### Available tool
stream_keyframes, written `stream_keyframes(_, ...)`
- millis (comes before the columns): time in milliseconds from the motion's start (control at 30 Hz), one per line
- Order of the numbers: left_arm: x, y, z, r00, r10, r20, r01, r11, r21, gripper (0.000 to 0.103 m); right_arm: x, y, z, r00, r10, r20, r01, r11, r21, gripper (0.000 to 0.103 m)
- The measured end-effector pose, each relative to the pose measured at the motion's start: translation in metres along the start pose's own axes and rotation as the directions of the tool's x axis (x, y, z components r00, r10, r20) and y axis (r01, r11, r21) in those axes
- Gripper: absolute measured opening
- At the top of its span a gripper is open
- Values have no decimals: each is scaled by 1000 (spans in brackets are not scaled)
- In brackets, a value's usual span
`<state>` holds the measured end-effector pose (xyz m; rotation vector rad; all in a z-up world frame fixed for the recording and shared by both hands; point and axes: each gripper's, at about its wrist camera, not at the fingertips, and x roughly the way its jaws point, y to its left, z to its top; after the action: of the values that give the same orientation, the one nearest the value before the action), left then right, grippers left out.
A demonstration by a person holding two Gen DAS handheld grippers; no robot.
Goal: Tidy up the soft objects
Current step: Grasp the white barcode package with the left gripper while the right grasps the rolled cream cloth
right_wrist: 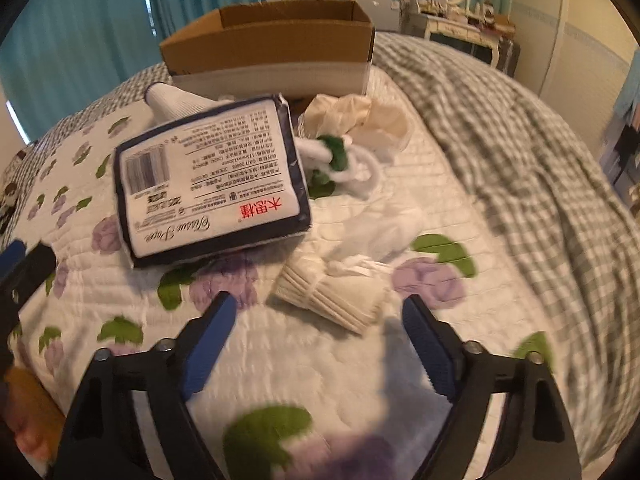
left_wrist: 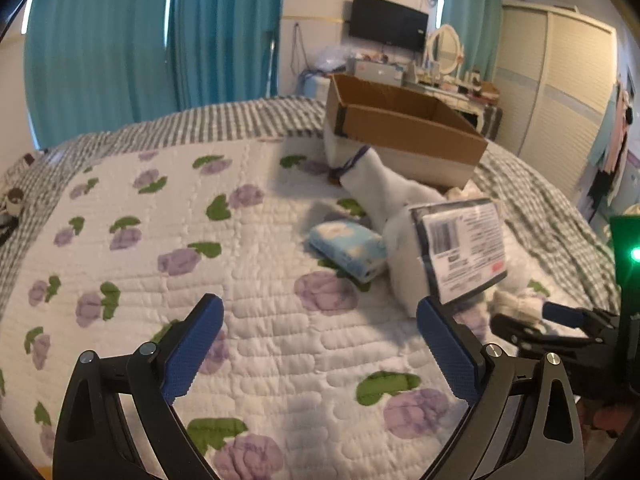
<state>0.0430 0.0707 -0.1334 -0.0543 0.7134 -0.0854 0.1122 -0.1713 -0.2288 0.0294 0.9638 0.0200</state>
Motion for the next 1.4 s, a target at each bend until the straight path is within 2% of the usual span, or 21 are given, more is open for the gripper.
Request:
stream_keyframes(67,6,1,1,1000,-14,-15,14,1000,-2,99,10,3,2,1000,-21,-16,21,1000,20,73)
stream_keyframes(133,10,0,2,999,-35,-24,35,999,-6,99,14,3,4,999,-35,-11,36,999,31,62)
stream_keyframes(167,12,-1,2,999,-39,-26,39,999,-6,99,14,1,4,999,-42,-5,43,998,35,60)
stream_keyframes(333,14,-4,7,998,-55,-23,55,999,0,99,-1,-5,1,1000,-26,4,26,1000,13,59)
stream_keyframes(400,13,-8,8,998,-60,-24,60,998,11,99,-15,-8,1,1000,4,16,-4,1000,9,59)
stream_keyframes(500,12,-18,10,999,-41,-18,42,998,53,99,-37,-12,8,997,30,65,-29,999,-20,59)
stream_keyframes(633,14,-36,14,997,-80,-18,81,992,100,98,-63,-16,24,987,60,146,-49,996,-79,59)
stream_keyframes(767,25,-47,23,995,-90,-40,94,990,104,97,-74,-35,31,978,68,197,-59,997,-53,59)
stream_keyframes(933,51,-51,33,989,-128,-78,133,990,56,97,-58,-50,31,986,43,161,-42,999,-14,59)
stream_keyframes(1033,66,-58,36,987,-131,-94,137,988,64,89,-44,-51,28,990,35,134,-32,999,-20,59)
stream_keyframes(1167,75,-71,36,978,-185,-97,193,977,87,89,-31,-56,27,993,41,113,-40,999,-16,59)
stream_keyframes(1233,84,-78,33,968,-210,-140,226,968,110,89,-29,-56,27,992,46,114,-45,999,-15,59)
stream_keyframes(1333,85,-80,32,967,-211,-142,229,966,121,89,-29,-55,28,992,56,115,-55,998,-16,59)
stream_keyframes(1400,81,-77,32,968,-216,-132,231,966,116,81,-28,-54,27,992,61,112,-60,998,-14,59)
